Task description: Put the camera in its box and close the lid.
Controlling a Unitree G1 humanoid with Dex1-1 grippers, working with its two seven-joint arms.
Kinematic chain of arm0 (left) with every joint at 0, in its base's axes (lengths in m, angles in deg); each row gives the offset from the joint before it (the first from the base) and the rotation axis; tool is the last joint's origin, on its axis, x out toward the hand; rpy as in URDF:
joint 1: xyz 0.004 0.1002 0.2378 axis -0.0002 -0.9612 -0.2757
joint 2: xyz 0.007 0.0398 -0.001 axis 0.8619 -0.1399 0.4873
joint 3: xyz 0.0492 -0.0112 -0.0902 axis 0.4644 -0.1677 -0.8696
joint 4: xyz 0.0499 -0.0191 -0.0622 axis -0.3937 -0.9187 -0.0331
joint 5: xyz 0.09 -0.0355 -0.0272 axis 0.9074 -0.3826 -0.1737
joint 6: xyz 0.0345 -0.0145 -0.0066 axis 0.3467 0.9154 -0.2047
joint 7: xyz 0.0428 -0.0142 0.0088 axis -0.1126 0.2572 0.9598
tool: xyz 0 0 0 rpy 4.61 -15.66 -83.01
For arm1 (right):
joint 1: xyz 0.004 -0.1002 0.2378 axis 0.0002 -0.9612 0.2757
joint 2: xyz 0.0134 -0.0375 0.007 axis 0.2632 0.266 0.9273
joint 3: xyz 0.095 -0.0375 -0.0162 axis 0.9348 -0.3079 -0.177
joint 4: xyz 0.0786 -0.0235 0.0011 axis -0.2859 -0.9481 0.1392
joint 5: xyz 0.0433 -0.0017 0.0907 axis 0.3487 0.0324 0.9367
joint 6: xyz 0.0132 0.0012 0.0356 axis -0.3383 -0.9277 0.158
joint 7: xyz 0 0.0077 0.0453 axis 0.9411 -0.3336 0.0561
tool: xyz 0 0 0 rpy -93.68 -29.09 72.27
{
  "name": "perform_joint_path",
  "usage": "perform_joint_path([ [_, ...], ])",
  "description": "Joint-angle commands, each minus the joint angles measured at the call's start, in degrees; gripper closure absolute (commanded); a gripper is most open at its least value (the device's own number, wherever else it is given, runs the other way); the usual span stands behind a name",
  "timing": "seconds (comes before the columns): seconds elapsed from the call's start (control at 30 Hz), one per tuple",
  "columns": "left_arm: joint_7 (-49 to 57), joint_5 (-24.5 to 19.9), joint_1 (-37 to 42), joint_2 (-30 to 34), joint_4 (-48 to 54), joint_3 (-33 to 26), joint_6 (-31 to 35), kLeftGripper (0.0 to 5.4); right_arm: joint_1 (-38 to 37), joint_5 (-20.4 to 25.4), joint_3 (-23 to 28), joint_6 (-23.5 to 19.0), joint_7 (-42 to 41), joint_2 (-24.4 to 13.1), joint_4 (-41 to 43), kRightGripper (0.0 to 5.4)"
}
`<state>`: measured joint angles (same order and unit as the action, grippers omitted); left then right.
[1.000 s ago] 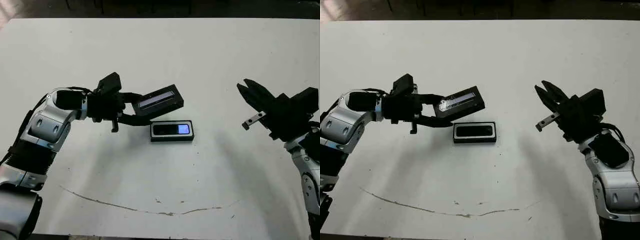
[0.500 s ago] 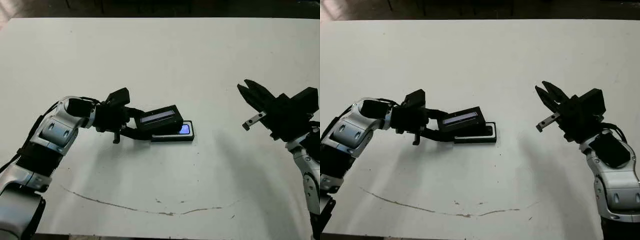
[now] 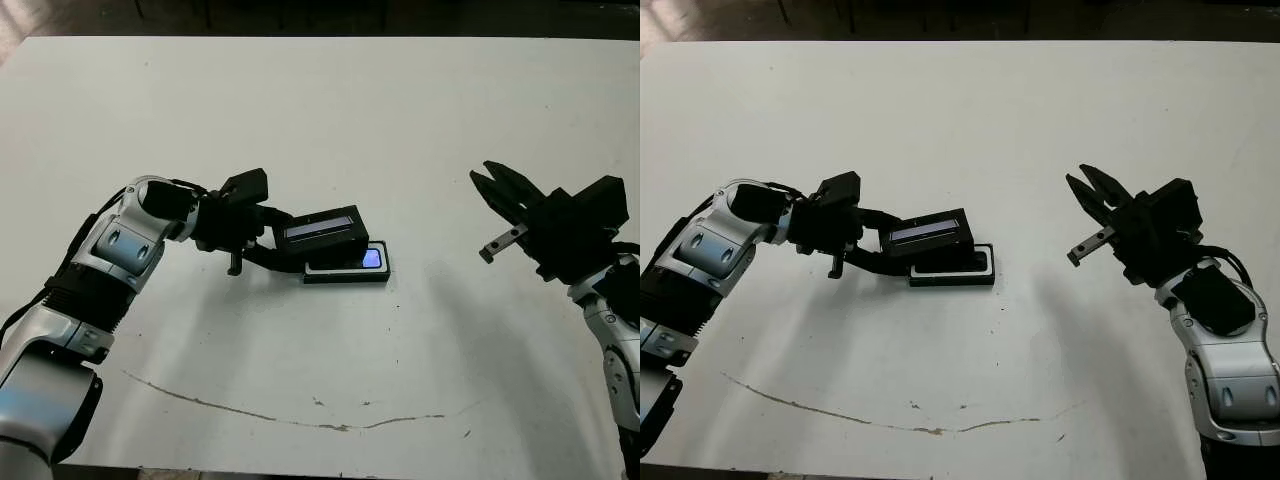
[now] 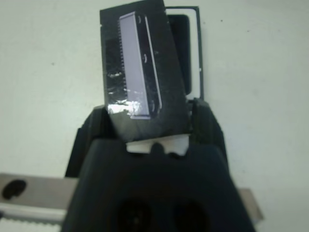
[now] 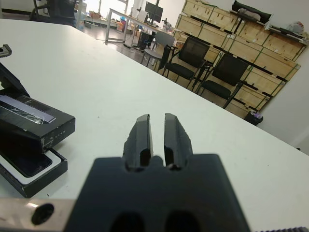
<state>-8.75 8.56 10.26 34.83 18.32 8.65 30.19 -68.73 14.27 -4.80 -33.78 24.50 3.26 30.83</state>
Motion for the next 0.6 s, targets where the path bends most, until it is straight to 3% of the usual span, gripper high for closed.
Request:
perform_joint_path([
  [0.03, -1.9, 1.7, -1.0, 0.1, -0.9, 1.9, 1.4, 3.84, -0.9, 0.1, -0.2, -0.5, 0.0, 0.1, -0.6, 5.40],
  [0.33, -6.9, 0.1, -1.1, 1.2, 2.4, 1.7, 4.3, 3.84, -0.7, -0.4, -0.7, -0.9, -0.2, -0.5, -0.4, 5.40],
  [0.6, -9.2, -0.4, -0.1, 0.5, -1.4, 1.2, 3.8, 3.84, -0.9, -0.2, -0.6, -1.3, -0.3, -0.4, -0.2, 5.40],
])
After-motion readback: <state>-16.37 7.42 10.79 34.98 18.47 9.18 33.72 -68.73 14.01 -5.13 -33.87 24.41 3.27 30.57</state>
